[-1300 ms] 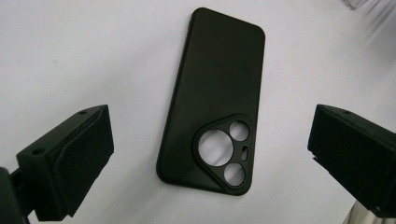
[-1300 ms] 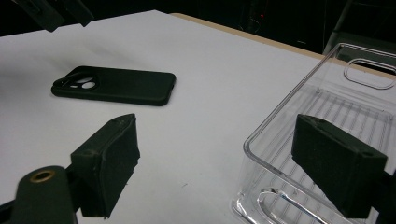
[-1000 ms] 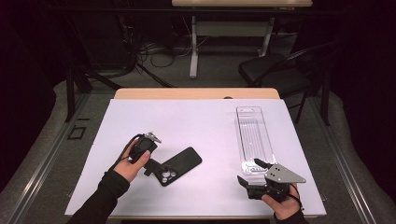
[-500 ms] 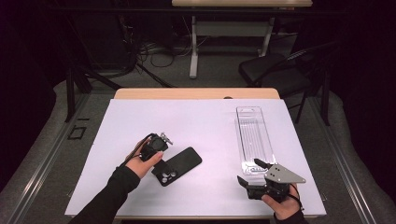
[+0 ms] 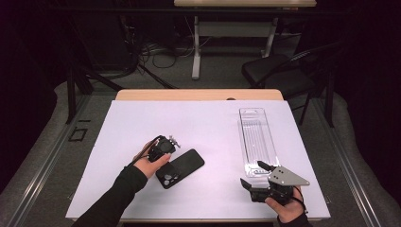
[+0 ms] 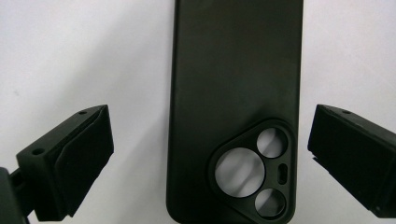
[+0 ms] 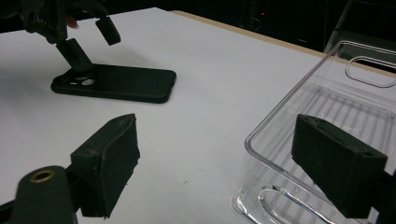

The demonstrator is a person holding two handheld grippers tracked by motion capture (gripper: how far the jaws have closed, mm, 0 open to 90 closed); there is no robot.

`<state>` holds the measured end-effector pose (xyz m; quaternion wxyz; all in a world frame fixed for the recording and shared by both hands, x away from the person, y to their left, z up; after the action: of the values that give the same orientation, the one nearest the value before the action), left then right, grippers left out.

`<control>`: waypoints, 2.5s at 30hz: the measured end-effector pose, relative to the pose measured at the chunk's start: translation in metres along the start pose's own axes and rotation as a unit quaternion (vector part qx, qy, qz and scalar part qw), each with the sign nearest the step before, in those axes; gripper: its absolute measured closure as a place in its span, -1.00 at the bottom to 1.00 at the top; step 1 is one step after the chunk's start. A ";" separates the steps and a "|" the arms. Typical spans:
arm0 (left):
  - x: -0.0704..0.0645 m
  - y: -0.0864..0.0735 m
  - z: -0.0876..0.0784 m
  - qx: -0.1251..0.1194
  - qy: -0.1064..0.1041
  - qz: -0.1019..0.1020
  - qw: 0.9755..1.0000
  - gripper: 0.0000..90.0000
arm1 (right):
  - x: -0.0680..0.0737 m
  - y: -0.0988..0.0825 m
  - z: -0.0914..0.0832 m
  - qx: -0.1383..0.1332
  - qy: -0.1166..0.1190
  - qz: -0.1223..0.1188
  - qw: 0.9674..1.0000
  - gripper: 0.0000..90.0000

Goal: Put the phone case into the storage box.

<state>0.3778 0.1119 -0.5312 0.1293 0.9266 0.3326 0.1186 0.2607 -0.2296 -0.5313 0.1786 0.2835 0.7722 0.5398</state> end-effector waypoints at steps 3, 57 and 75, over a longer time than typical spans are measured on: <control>-0.001 0.001 0.002 0.005 -0.005 0.003 1.000 -0.99 | 0.000 0.000 0.000 -0.001 0.001 -0.002 1.000 -0.68; -0.017 0.018 0.034 0.095 -0.002 0.046 0.994 -0.99 | 0.000 -0.001 0.002 0.001 0.005 0.000 1.000 -0.68; -0.018 0.022 0.035 0.115 0.002 0.045 0.992 -0.99 | 0.000 -0.002 0.002 0.002 0.005 0.002 1.000 -0.68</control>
<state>0.3879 0.0782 -0.5597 0.0158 0.9490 0.3026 0.0871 0.2614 -0.2288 -0.5335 0.1734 0.2822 0.7736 0.5403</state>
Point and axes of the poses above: each handheld gripper's, and its own axes: z roughly forward along the jaws, y roughly out of its top, x roughly to its left, the point moved 2 cm from there along z, roughly forward along the jaws, and after that the axes turned 11 degrees about y, right-handed, at the moved point
